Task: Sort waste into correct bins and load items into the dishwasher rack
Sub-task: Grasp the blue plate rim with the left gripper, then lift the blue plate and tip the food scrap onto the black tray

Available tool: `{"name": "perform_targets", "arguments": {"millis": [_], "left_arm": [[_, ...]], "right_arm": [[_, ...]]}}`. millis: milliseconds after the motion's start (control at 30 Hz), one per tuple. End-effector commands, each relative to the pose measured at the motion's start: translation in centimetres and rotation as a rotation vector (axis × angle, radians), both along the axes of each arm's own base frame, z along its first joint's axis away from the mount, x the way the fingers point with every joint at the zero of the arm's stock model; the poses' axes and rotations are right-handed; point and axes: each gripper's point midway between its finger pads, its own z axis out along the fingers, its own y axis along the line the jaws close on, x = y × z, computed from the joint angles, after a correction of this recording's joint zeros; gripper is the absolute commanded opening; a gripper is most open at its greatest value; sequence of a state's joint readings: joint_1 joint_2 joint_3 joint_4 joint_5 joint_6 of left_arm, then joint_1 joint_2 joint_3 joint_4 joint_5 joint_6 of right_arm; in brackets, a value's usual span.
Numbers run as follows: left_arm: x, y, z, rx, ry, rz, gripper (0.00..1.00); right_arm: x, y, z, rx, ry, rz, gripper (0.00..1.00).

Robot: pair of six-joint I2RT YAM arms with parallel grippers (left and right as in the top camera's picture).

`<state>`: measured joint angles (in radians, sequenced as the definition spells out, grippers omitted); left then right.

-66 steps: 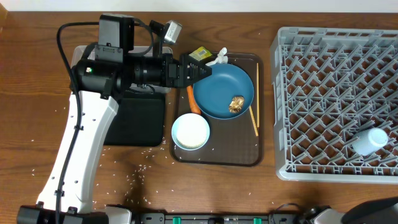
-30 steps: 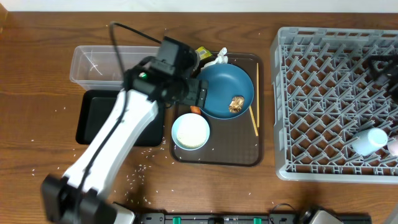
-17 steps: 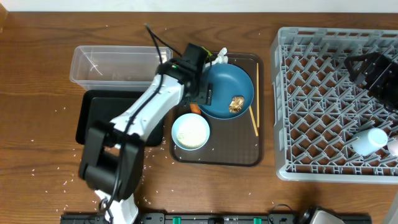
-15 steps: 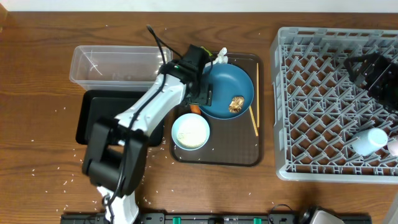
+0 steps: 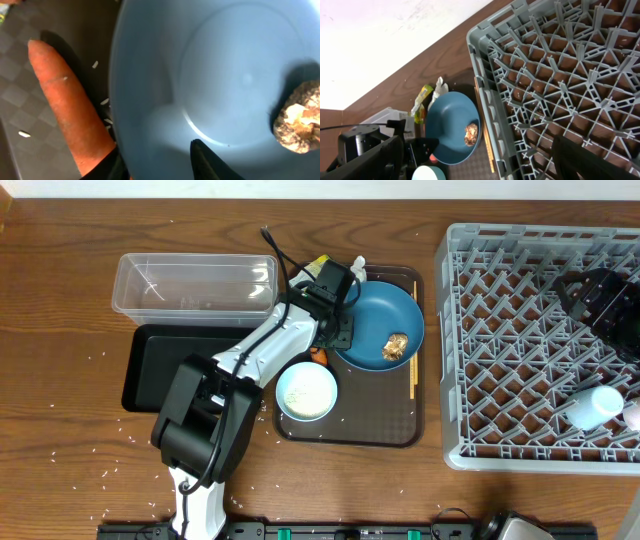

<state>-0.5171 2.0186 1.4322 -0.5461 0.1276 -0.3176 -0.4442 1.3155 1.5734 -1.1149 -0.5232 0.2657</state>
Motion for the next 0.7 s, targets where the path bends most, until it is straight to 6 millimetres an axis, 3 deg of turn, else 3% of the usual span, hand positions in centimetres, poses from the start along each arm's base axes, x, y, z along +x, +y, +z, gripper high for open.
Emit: {"name": "perform_targets", "arguments": {"millis": [0, 300, 333, 400, 433, 500, 667], "left_arm": [[0.6, 1.1, -0.8, 0.062, -0.024, 0.022, 0.36], [0.8, 0.9, -2.5, 0.069, -0.011, 0.023, 0.34], [0.8, 0.9, -2.8, 0.071, -0.007, 0.022, 0.28], [0.8, 0.9, -2.9, 0.073, -0.004, 0.022, 0.06], [0.8, 0.9, -2.8, 0.070, -0.007, 0.024, 0.06], [1.2, 0.7, -2.0, 0.060, -0.024, 0.026, 0.06], [2.0, 0.2, 2.5, 0.018, -0.095, 0.028, 0.06]], "right_arm": [[0.0, 0.3, -0.1, -0.013, 0.000, 0.021, 0.88], [0.0, 0.3, -0.1, -0.012, 0.000, 0.022, 0.87], [0.0, 0.3, -0.1, -0.013, 0.000, 0.022, 0.87], [0.0, 0.3, -0.1, -0.012, 0.000, 0.022, 0.87], [0.0, 0.3, -0.1, -0.012, 0.000, 0.022, 0.87], [0.0, 0.3, -0.1, -0.012, 0.000, 0.022, 0.87], [0.0, 0.3, -0.1, -0.012, 0.000, 0.022, 0.87]]}}
